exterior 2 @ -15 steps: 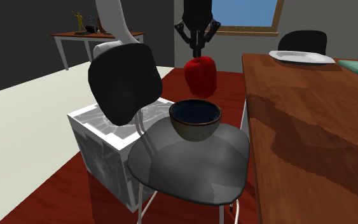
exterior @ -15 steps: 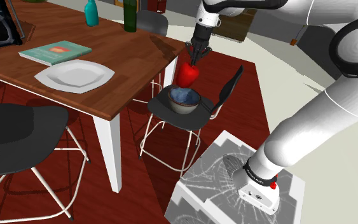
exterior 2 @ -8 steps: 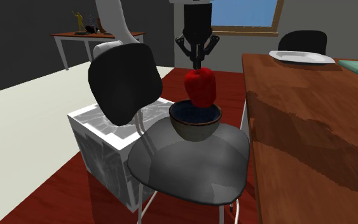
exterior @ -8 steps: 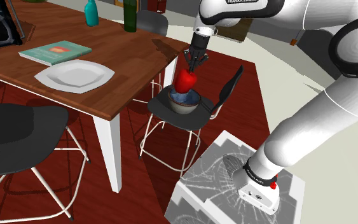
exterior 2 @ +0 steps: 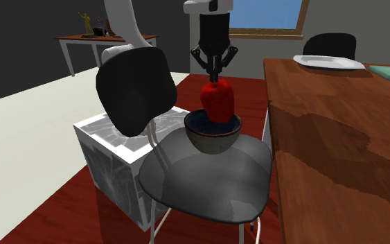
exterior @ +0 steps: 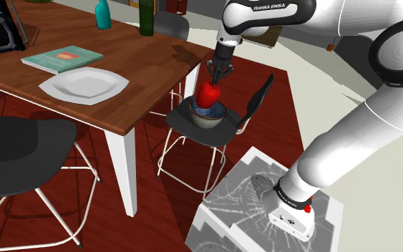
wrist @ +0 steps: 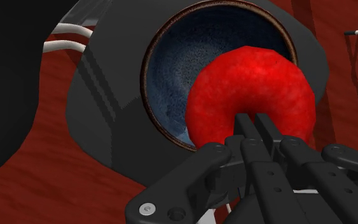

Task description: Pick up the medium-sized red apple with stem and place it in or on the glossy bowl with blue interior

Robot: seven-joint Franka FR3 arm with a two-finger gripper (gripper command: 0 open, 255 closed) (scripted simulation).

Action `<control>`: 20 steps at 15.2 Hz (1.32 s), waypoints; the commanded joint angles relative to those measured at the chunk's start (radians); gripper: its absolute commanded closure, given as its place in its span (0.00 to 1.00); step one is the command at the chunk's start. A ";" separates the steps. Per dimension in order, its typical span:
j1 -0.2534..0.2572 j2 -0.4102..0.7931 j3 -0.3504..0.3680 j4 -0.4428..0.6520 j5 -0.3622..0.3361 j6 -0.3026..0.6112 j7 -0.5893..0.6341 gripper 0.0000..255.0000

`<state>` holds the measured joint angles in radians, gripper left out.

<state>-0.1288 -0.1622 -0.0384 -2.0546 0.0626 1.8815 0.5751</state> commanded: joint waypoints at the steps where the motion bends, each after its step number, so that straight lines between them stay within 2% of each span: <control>1: 0.000 0.000 0.000 0.000 0.000 0.000 0.000 1.00; 2: 0.000 0.000 0.000 0.000 0.000 0.000 0.000 1.00; 3: 0.000 0.000 0.000 0.000 0.000 0.000 0.000 0.00; 8: 0.000 0.000 0.000 0.000 0.000 0.000 0.000 0.00; 12: -0.003 -0.006 -0.004 0.121 -0.003 -0.127 0.001 0.00; 20: -0.003 -0.006 -0.004 0.121 -0.003 -0.127 0.001 0.00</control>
